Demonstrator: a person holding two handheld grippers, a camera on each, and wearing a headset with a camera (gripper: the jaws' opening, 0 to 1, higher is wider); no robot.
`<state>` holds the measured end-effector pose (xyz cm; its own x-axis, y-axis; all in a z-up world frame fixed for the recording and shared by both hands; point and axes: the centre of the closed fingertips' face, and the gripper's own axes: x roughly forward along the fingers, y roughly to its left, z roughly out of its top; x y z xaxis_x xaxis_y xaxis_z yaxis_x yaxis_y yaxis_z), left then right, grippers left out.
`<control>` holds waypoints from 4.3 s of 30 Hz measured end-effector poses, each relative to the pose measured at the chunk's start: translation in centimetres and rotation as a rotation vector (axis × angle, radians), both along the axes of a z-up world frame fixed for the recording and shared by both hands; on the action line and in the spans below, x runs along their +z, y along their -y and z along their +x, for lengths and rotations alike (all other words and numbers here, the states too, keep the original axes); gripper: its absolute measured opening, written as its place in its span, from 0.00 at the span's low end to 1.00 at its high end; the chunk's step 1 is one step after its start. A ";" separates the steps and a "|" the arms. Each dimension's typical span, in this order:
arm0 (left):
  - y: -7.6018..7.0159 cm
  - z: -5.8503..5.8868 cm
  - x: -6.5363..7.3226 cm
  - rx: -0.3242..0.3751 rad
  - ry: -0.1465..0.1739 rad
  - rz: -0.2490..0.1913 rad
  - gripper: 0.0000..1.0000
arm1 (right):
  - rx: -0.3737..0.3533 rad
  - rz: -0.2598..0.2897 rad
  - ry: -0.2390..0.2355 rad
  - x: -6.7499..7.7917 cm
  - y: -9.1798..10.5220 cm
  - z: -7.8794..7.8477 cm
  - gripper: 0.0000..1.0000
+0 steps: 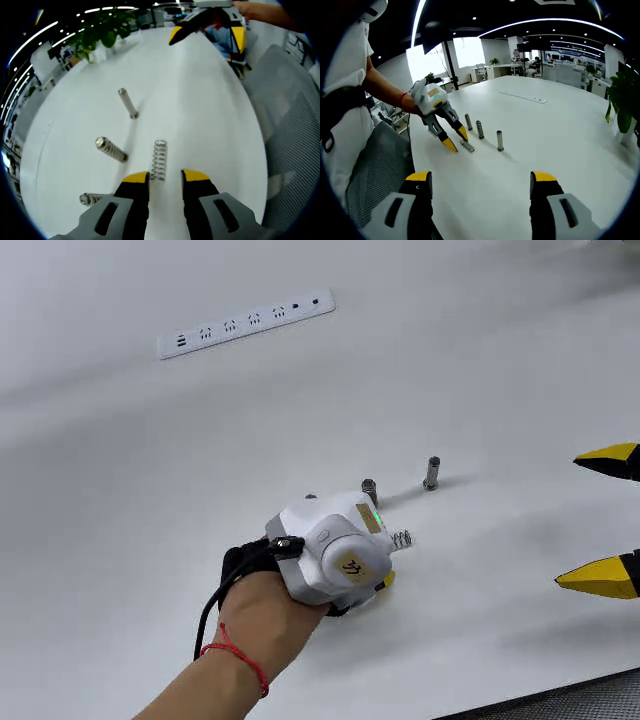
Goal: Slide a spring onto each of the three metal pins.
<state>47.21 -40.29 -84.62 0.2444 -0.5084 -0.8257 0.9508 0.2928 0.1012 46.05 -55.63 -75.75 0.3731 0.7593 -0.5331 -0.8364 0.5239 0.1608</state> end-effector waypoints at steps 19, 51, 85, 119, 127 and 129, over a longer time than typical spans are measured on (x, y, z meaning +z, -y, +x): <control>0.0 -0.2 -0.4 0.047 -0.033 -0.014 0.14 | 0.006 -0.013 0.008 -0.8 1.2 -0.6 0.86; 0.6 -1.2 1.9 0.048 -0.057 -0.128 0.10 | 0.022 0.064 -0.002 0.5 -2.6 -0.4 0.84; 2.8 -0.5 15.1 0.126 0.048 -0.607 0.10 | -0.152 0.520 -0.221 8.1 -9.3 2.8 0.29; 3.4 -2.0 15.9 0.088 0.012 -0.669 0.10 | 0.091 0.318 -0.102 10.3 -12.0 0.7 0.13; 3.5 -2.5 15.5 0.064 0.008 -0.652 0.10 | 0.200 0.174 -0.024 10.1 -12.7 -0.3 0.12; 3.6 -2.7 15.4 0.059 0.009 -0.649 0.10 | 0.222 0.147 -0.008 10.1 -13.0 -0.7 0.12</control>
<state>44.54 -43.86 -69.19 0.2925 -0.8886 -0.3533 0.9312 0.3487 -0.1060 45.40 -42.60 -65.68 0.1853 0.8916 -0.4131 -0.9265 0.2986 0.2288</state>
